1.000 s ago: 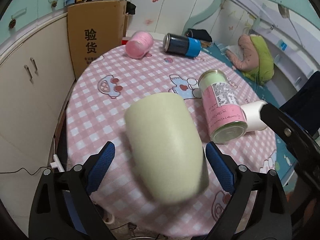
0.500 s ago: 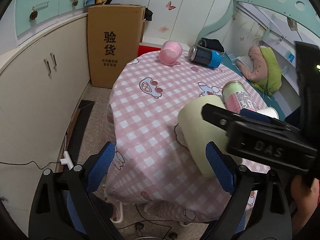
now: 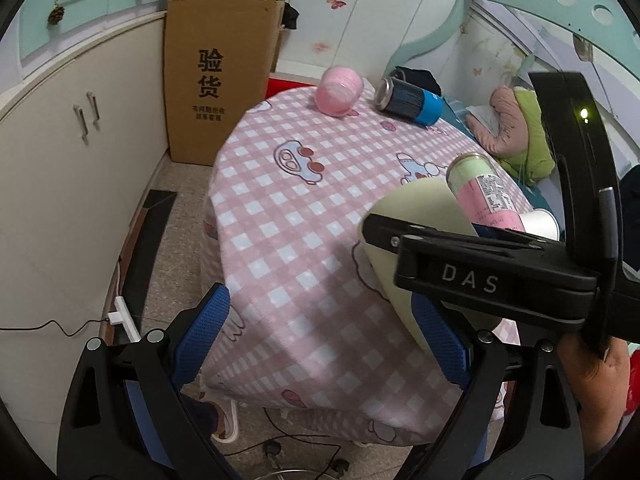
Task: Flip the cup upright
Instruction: 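Lift the pale green cup with the left tool while the right tool approaches it, then grasp the cup with the right tool and set it upright on the table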
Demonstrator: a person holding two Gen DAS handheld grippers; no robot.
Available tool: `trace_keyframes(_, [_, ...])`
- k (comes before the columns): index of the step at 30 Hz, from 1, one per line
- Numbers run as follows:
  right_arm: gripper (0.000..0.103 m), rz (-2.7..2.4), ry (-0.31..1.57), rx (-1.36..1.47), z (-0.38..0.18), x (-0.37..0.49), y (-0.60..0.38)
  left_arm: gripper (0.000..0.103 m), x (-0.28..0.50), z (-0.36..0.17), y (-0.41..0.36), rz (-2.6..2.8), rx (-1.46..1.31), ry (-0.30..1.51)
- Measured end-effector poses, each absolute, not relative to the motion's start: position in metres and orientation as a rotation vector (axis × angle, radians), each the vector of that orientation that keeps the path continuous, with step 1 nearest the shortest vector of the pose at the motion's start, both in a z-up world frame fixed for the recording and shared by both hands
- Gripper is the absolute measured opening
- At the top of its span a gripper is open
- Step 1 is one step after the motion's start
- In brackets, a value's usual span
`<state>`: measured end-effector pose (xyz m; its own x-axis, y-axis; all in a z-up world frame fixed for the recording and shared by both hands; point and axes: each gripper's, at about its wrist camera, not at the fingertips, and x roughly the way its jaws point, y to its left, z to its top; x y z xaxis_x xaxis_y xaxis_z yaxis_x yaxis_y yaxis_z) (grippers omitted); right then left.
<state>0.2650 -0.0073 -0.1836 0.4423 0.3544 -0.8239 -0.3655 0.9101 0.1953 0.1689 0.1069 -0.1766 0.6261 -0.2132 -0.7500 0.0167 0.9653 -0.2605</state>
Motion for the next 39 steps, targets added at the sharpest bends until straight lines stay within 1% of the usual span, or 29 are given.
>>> trace_keyframes(6, [0.076,0.47,0.975,0.001,-0.175,0.264,-0.009,0.093,0.176,-0.179,0.101,-0.151,-0.233,0.889])
trace_keyframes(13, [0.076,0.422,0.825,-0.048,-0.148,0.263,-0.016,0.093,0.191,-0.174,0.102,-0.133,-0.245,0.873])
trace_keyframes(17, [0.076,0.401,0.755,-0.056,-0.142,0.26,-0.021,0.093,0.199,-0.171,0.103,-0.114,-0.242,0.86])
trace_keyframes(24, [0.077,0.398,0.703,-0.028,-0.143,0.248,-0.03,0.093,0.197,-0.169,0.103,-0.091,-0.221,0.851])
trace_keyframes(34, [0.077,0.376,0.683,0.0,-0.141,0.22,-0.041,0.093,0.18,-0.171,0.104,-0.077,-0.208,0.867])
trace_keyframes(35, [0.078,0.375,0.68,0.001,-0.14,0.218,-0.042,0.093,0.178,-0.171,0.103,-0.075,-0.208,0.865])
trace_keyframes(38, [0.086,0.376,0.672,0.0,-0.138,0.209,-0.043,0.093,0.169,-0.166,0.101,-0.077,-0.204,0.855])
trace_keyframes(39, [0.086,0.376,0.666,0.0,-0.136,0.206,-0.043,0.093,0.165,-0.164,0.099,-0.078,-0.199,0.851])
